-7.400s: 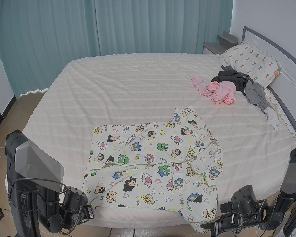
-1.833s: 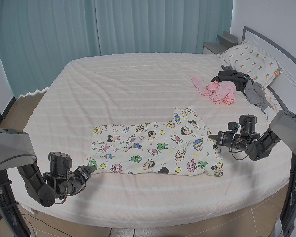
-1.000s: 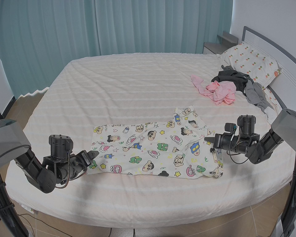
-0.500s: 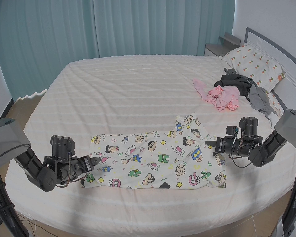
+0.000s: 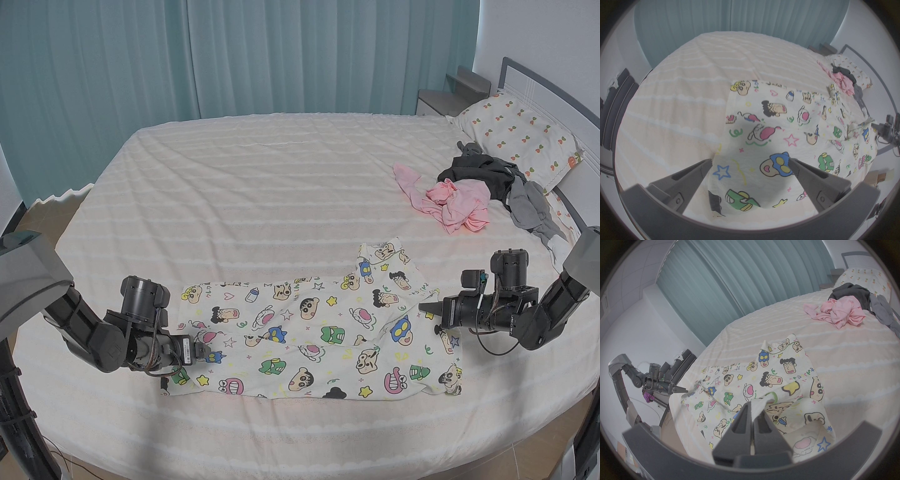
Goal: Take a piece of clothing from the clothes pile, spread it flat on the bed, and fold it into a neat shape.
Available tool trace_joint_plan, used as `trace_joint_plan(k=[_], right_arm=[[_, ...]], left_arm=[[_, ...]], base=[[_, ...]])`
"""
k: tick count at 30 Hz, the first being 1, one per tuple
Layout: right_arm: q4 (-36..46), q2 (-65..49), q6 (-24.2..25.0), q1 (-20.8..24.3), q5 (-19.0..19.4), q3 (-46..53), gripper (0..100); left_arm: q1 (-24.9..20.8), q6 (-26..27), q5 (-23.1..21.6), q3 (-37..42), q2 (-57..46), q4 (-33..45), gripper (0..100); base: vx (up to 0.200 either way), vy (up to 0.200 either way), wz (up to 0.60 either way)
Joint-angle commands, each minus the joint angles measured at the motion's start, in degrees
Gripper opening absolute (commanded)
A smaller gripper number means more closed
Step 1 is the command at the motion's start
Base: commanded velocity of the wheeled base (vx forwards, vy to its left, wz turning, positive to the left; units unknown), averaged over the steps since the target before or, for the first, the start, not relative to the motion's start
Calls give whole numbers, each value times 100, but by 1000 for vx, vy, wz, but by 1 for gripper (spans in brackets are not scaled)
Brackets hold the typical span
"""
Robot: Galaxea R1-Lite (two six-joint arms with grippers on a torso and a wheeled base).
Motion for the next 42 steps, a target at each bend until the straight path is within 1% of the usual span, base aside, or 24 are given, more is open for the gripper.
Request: trace_joint_plan(k=[1, 4, 5, 6, 11, 12, 13, 14, 16, 17, 18, 19, 22, 25, 26, 28, 32, 34, 35, 36, 37, 38, 40, 42], right_arm=[[0, -103, -205, 0, 69, 190, 0], [0, -103, -232, 0, 69, 190, 0], [9, -76, -513, -9, 69, 198, 0], [9, -76, -583, -9, 69, 198, 0], [0, -103, -1005, 8, 148, 401, 0], [-9, -120, -1067, 8, 245, 488, 0], [-9, -120, -1067, 8, 245, 488, 0], [-79, -129, -1102, 17, 456, 568, 0], [-299, -138, -1093, 0, 676, 629, 0], [-316, -138, -1093, 0, 693, 629, 0], [-422, -103, -1084, -18, 887, 620, 0], [-413, -67, -1067, -27, 1001, 550, 0], [-334, 126, -1067, -44, 1080, 269, 0], [167, 328, -996, -44, 1018, -311, 0], [229, 337, -979, -44, 1010, -364, 0], [677, 381, -776, -44, 1027, -821, 0], [1064, 469, -363, -44, 1001, -1331, 0], [1371, 521, -293, -71, 922, -1586, 0], [1635, 530, -276, -106, 825, -1726, 0], [1732, 530, -267, -123, 799, -1762, 0], [2233, 495, -302, -167, 772, -1858, 0], [2505, 486, -328, -176, 764, -1885, 0], [2558, 495, -416, -167, 764, -1858, 0], [2461, 539, -618, -167, 781, -1814, 0]], left_arm=[[-101, 82, 29, -43, 496, -6, 100], [-110, 82, 37, -43, 522, -6, 100], [-163, 100, 213, -52, 830, 3, 100], [-171, 126, 310, -52, 900, 3, 100], [-171, 205, 389, -52, 1102, -6, 100], [-171, 205, 380, -52, 1137, -6, 100], [-171, 205, 380, -52, 1137, -6, 100], [-171, 205, 389, -52, 1199, -6, 100], [-171, 205, 389, -52, 1234, 3, 100], [-171, 205, 389, -52, 1243, 3, 100], [-171, 205, 389, -52, 1269, -6, 100], [-180, 205, 389, -52, 1287, -6, 100], [-180, 205, 389, -52, 1304, -6, 100], [-198, 205, 398, -34, 1313, 12, 100], [-198, 205, 398, -34, 1313, 12, 100], [-215, 205, 398, -43, 1339, 12, 100], [-224, 196, 398, -34, 1348, 12, 100], [-224, 196, 398, -25, 1357, 3, 100], [-224, 196, 398, -34, 1366, 12, 100], [-224, 196, 398, -34, 1366, 12, 100], [-224, 188, 389, -34, 1366, 3, 100], [-224, 188, 389, -34, 1366, 3, 100], [-224, 188, 398, -25, 1366, 3, 100], [-224, 188, 389, -25, 1366, 3, 100]], base=[[0, 0, 0], [0, 0, 0], [0, 0, 0], [0, 0, 0], [0, 0, 0], [0, 0, 0], [0, 0, 0], [0, 0, 0], [0, 0, 0], [0, 0, 0], [0, 0, 0], [0, 0, 0], [0, 0, 0], [0, 0, 0], [0, 0, 0], [0, 0, 0], [0, 0, 0], [0, 0, 0], [0, 0, 0], [0, 0, 0], [0, 0, 0], [0, 0, 0], [0, 0, 0], [0, 0, 0]])
